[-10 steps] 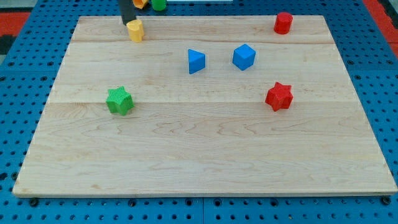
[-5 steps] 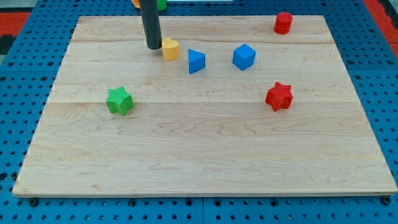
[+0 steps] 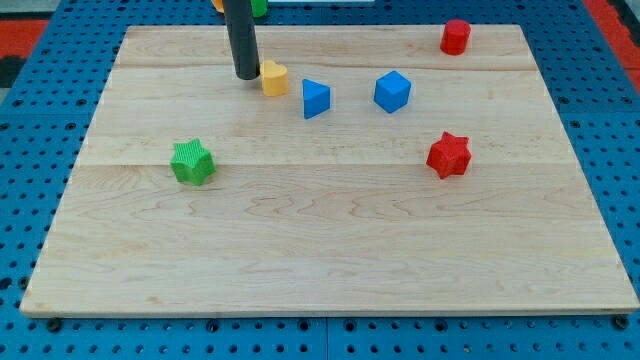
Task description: Push the yellow heart closer to blue cube
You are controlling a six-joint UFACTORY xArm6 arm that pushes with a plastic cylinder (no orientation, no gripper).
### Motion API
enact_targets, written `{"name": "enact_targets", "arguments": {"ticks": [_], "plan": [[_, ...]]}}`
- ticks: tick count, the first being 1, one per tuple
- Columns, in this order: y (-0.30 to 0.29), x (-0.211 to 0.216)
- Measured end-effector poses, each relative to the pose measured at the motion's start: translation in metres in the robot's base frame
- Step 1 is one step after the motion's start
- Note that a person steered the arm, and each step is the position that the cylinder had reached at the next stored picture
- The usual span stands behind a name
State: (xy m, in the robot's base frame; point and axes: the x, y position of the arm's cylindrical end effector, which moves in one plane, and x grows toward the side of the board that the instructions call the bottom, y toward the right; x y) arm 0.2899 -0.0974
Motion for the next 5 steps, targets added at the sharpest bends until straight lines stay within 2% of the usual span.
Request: {"name": "enact_targets", "arguments": {"ticks": [1, 2, 4, 5], "plan": [[0.01, -0.003], [0.054, 0.0], [0.108, 0.051], [0.116, 0.071]]}}
